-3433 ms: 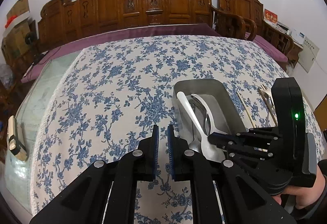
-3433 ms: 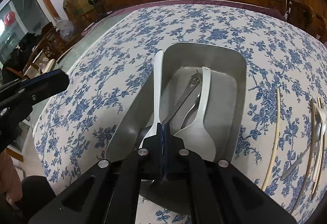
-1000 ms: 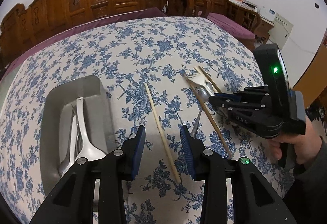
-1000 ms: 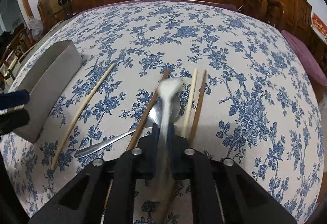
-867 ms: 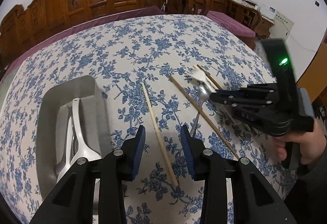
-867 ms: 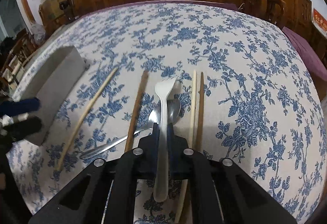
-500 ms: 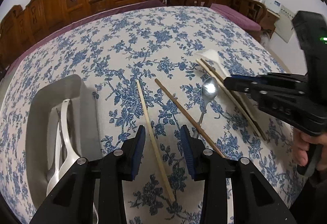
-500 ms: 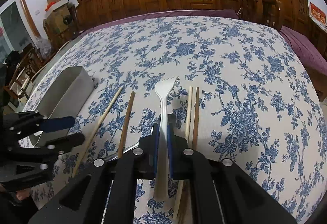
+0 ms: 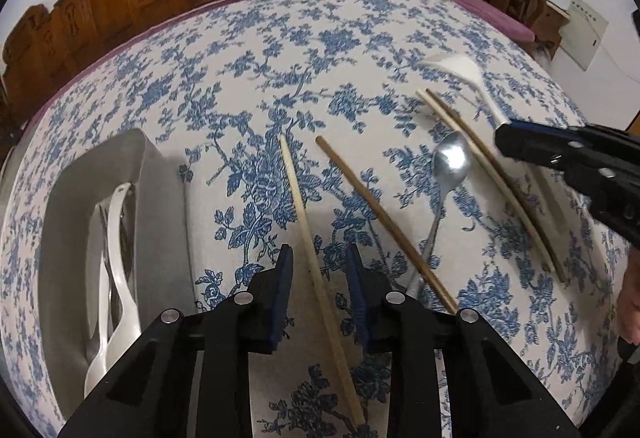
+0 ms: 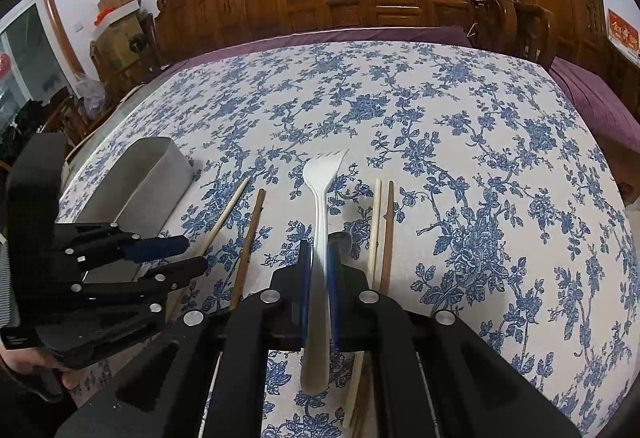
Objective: Organize utensils
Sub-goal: 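Grasp a light wooden chopstick with the left tool while the right tool lifts the white fork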
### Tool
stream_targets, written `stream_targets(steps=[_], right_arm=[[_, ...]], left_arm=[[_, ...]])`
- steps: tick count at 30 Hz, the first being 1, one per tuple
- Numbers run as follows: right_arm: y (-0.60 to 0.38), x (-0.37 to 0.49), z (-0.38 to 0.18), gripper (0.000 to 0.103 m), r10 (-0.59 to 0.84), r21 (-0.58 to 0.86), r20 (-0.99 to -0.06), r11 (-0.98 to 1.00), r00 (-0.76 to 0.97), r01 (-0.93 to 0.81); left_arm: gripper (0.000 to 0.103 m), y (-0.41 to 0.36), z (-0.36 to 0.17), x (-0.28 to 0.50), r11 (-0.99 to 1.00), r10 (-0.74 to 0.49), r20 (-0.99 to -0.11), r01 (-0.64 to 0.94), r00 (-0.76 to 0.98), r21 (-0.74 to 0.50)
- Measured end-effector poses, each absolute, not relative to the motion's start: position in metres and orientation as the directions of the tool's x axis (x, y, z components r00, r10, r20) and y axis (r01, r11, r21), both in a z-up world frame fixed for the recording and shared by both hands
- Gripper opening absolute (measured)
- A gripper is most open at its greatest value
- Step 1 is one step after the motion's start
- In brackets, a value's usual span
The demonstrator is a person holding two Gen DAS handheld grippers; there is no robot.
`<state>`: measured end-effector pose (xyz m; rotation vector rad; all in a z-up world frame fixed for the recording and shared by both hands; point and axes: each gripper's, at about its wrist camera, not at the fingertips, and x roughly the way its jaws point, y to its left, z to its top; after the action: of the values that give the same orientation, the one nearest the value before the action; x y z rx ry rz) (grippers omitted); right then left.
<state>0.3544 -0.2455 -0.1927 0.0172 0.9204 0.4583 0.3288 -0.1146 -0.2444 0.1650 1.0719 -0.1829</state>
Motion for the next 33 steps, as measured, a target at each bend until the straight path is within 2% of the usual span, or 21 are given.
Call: stream_targets(steps=[5,7,14,33], right_arm=[[-0.245,0.354,-0.192,0.009,0.388,0.205,-0.763,0.904,0.516,-0.375],[-0.244,0.354,-0.192,0.009,0.388,0.204,-0.763,0.904,0.517,-0.377],[-0.241,0.352,-0.189,0.009,0.392,0.202,-0.759,0.901,0.52,-0.384],[-0.23,0.345,-0.185,0.009,0.419,0.21,-0.747,0.885,0.516,-0.415]], left_arm=[[0.018,-0.11,-0.248,0.331,0.977,-0.085,-0.887,0.214,0.453,0.015],[0.006,-0.111,-0.248,0.331,0.977,-0.085,-0.888,0.213,0.452,0.015],[0.004,-0.107,-0.241,0.327,0.98,-0.092,-0.881,0.2,0.464,0.003],[0.004,-0.095,-0.177,0.3,0.978,-0.123,-0.81,0.21,0.573,0.0]])
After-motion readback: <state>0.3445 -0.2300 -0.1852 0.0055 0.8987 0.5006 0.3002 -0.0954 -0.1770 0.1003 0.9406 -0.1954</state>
